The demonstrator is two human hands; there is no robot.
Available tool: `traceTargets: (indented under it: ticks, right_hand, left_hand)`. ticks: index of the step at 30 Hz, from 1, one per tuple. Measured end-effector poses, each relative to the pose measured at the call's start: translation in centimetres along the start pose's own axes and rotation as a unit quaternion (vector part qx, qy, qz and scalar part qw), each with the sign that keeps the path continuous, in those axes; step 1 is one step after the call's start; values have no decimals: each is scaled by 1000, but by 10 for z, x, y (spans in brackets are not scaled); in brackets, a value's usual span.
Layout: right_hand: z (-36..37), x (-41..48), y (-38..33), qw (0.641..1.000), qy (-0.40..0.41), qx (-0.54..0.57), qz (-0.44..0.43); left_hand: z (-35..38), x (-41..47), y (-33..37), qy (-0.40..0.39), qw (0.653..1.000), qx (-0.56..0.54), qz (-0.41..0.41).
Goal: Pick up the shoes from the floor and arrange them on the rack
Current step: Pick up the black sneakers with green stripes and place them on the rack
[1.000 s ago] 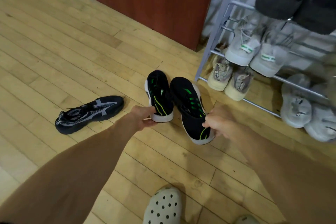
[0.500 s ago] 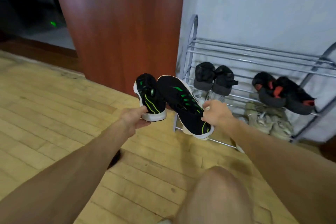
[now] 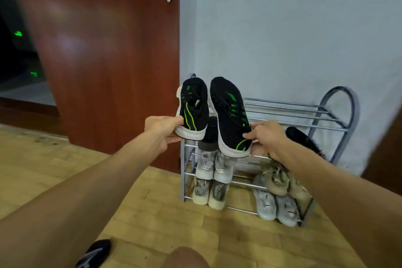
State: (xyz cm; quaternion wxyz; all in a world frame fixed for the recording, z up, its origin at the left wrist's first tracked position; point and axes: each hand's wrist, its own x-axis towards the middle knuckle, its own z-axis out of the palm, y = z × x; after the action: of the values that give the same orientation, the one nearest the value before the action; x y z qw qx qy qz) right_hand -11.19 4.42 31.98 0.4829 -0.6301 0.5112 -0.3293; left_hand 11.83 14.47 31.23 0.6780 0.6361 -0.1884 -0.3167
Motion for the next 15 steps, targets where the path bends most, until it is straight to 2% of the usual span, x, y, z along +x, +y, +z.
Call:
traceTargets:
  ticks: [3, 7, 15]
  right_hand:
    - [-18, 38, -16, 998, 14, 48, 36]
    - [-30, 92, -24, 997, 23, 46, 51]
    - [-14, 165, -19, 994, -9, 82, 76]
  left_hand:
    - [37, 26, 9, -20, 1000, -7, -10]
    - [76, 71, 12, -41, 999, -10, -22]
    - [120, 143, 8, -47, 998, 43, -18]
